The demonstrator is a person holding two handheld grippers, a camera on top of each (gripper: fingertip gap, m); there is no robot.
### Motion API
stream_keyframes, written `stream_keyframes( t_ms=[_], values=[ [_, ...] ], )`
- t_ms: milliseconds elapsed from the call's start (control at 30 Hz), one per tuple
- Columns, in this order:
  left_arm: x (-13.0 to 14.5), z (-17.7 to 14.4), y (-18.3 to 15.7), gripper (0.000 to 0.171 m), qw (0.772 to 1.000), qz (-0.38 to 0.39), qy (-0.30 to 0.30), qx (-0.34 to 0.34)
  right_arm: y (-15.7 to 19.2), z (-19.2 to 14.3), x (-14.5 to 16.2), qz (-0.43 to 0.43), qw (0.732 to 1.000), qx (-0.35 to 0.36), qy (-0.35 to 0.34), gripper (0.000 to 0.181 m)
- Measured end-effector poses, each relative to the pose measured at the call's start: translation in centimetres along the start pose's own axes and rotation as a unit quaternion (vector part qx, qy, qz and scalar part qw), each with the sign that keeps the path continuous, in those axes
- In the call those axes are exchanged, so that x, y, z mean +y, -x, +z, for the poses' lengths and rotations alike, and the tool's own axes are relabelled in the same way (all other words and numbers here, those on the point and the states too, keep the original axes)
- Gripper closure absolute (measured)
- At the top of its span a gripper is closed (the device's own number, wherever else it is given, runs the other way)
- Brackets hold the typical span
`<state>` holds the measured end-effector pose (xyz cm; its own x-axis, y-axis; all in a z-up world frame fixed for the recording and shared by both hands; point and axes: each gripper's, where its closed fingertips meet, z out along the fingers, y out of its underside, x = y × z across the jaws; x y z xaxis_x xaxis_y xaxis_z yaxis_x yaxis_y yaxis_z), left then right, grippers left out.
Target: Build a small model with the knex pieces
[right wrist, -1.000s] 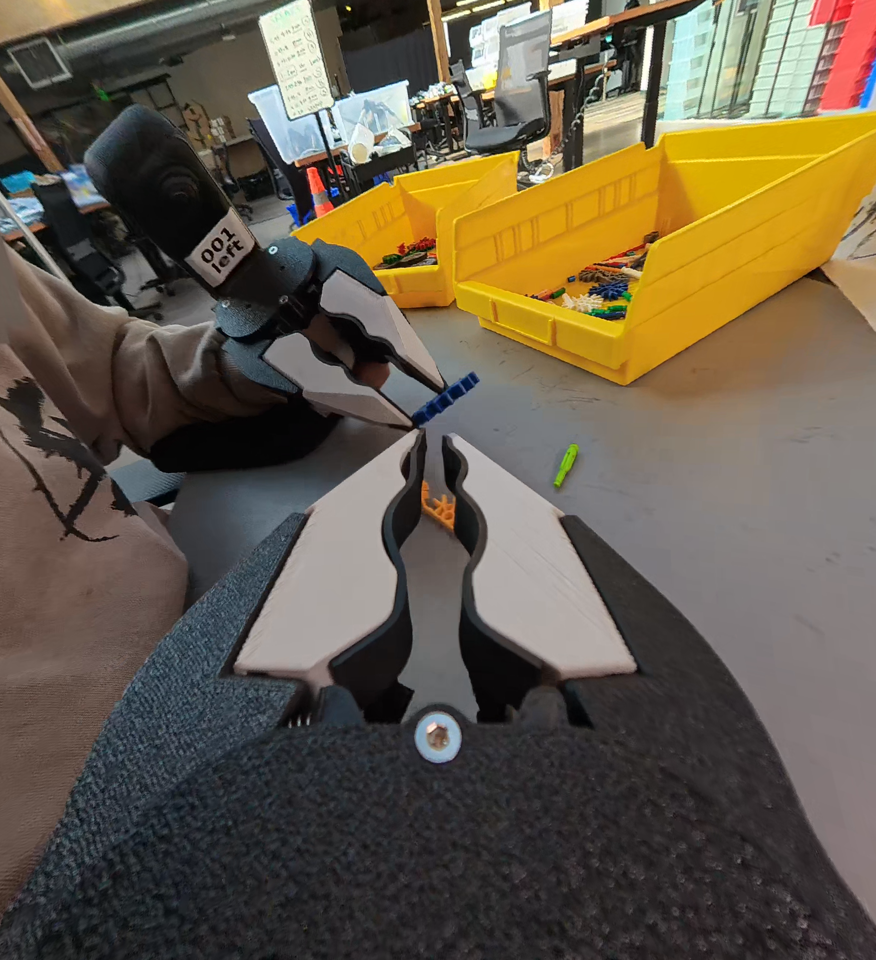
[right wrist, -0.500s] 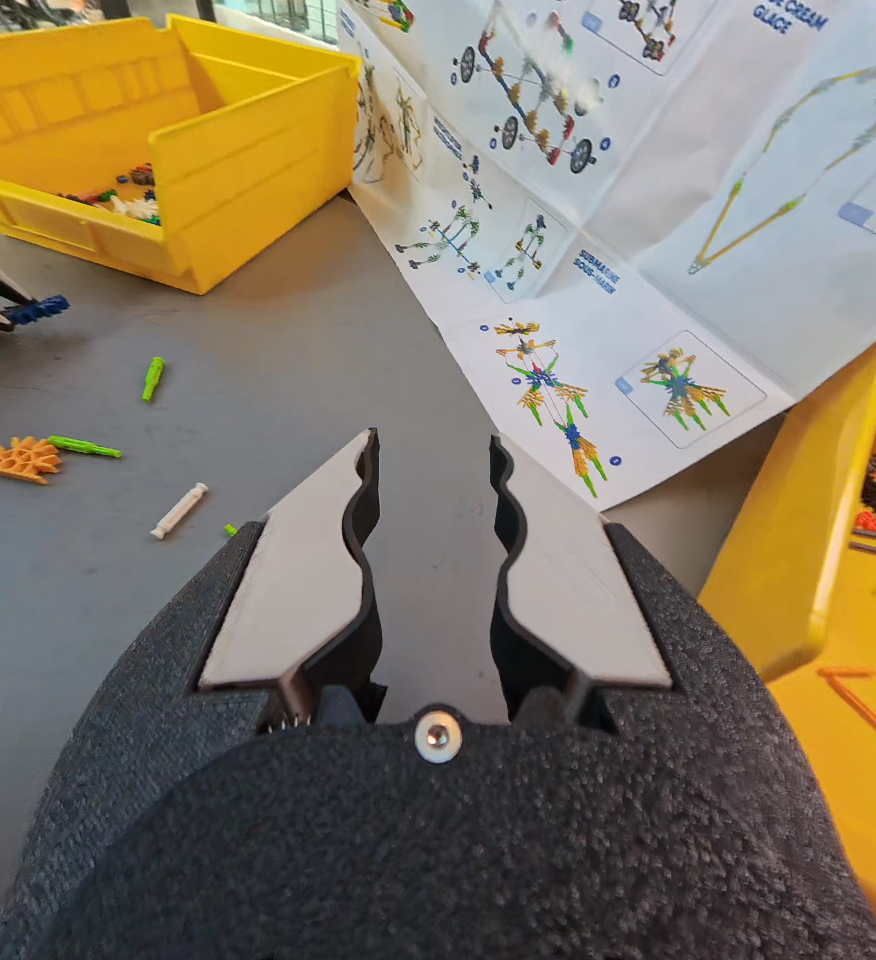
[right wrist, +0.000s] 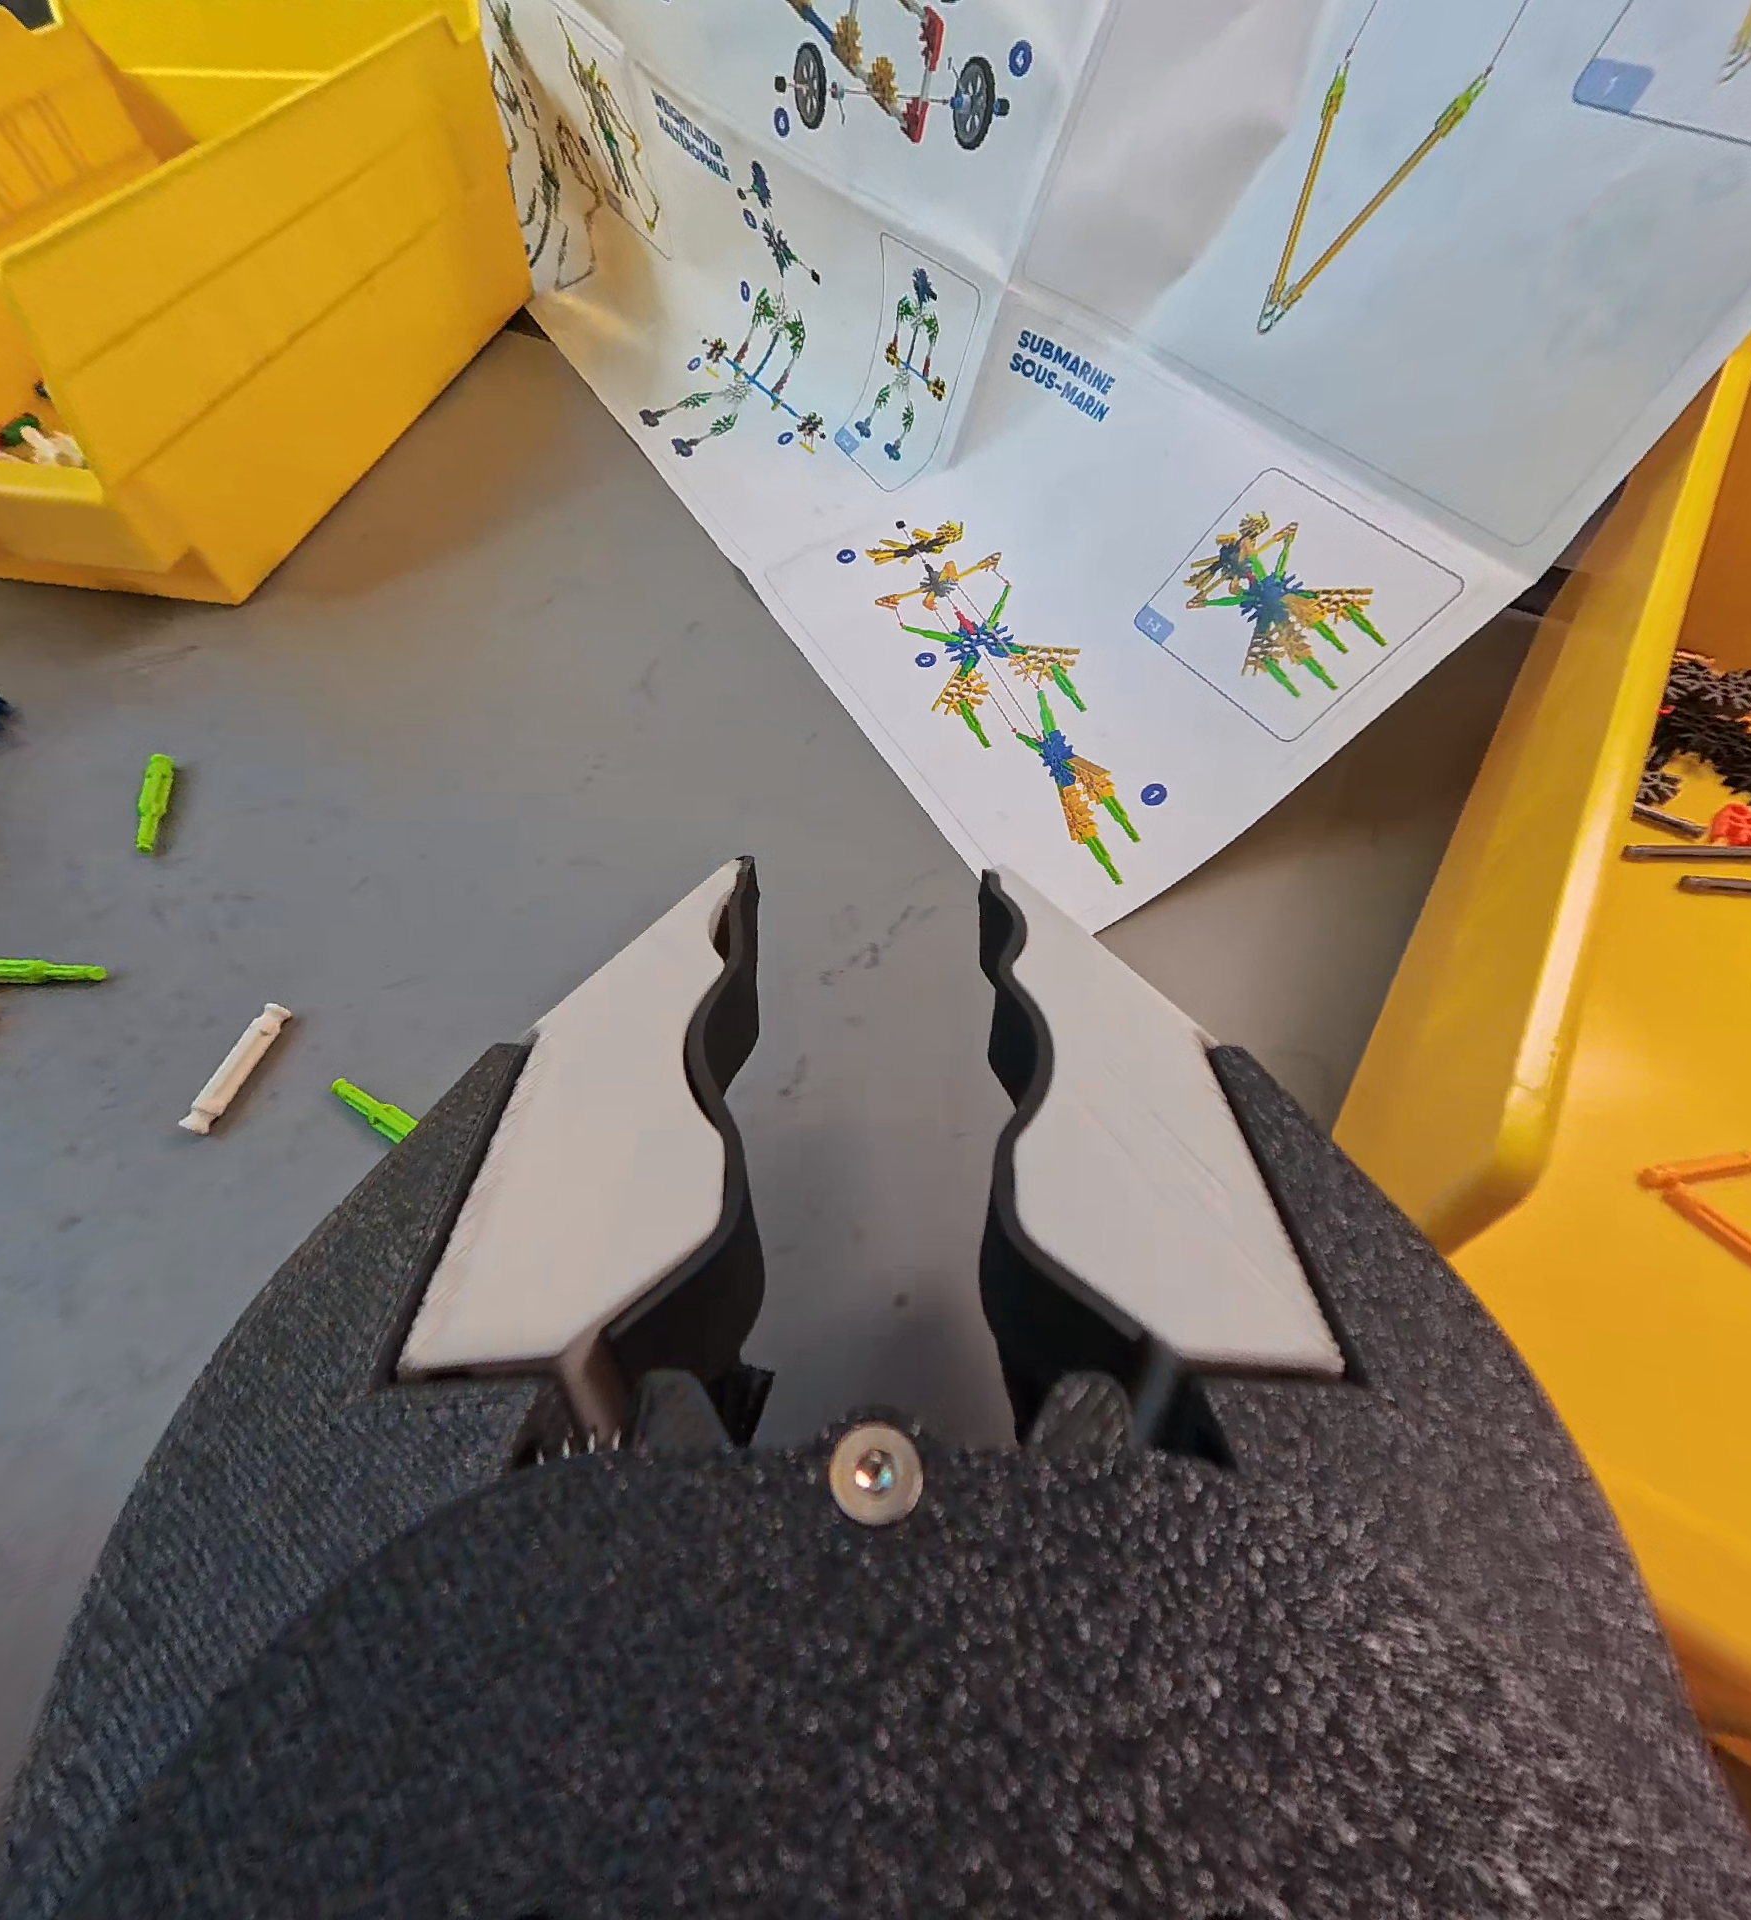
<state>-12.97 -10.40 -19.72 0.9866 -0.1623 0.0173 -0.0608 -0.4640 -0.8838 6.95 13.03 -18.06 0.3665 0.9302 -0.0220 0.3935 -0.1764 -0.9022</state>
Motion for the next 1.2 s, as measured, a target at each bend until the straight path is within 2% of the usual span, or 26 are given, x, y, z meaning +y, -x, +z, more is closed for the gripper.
stream_keyframes(
  t_ms=[100, 200, 667, 933, 1200],
  values=[
    [-1.6, -0.5, 0.7, 0.139, 0.998, 0.016, -0.049, -0.025, 0.1, 0.2, 0.2, 0.0, 1.0, -0.001, 0.008, 0.141],
    [-2.4, -0.8, 1.3, 0.139, 0.996, 0.027, -0.074, -0.047, 0.1, 0.3, 0.3, -0.003, 1.0, 0.0, 0.011, 0.141],
    [-2.4, -0.8, 3.1, 0.139, 0.992, 0.021, -0.077, -0.101, 1.0, 0.2, 0.4, -0.029, 0.999, -0.005, 0.015, 0.139],
    [-3.6, -1.9, 2.4, 0.139, 0.988, 0.04, -0.099, -0.113, 1.2, 0.3, 0.6, -0.044, 0.999, -0.002, 0.02, 0.153],
    [-4.8, -3.0, 1.5, 0.139, 0.983, 0.064, -0.115, -0.127, 0.7, 0.4, 0.7, -0.058, 0.998, 0.03, 0.024, 0.161]
  ],
)
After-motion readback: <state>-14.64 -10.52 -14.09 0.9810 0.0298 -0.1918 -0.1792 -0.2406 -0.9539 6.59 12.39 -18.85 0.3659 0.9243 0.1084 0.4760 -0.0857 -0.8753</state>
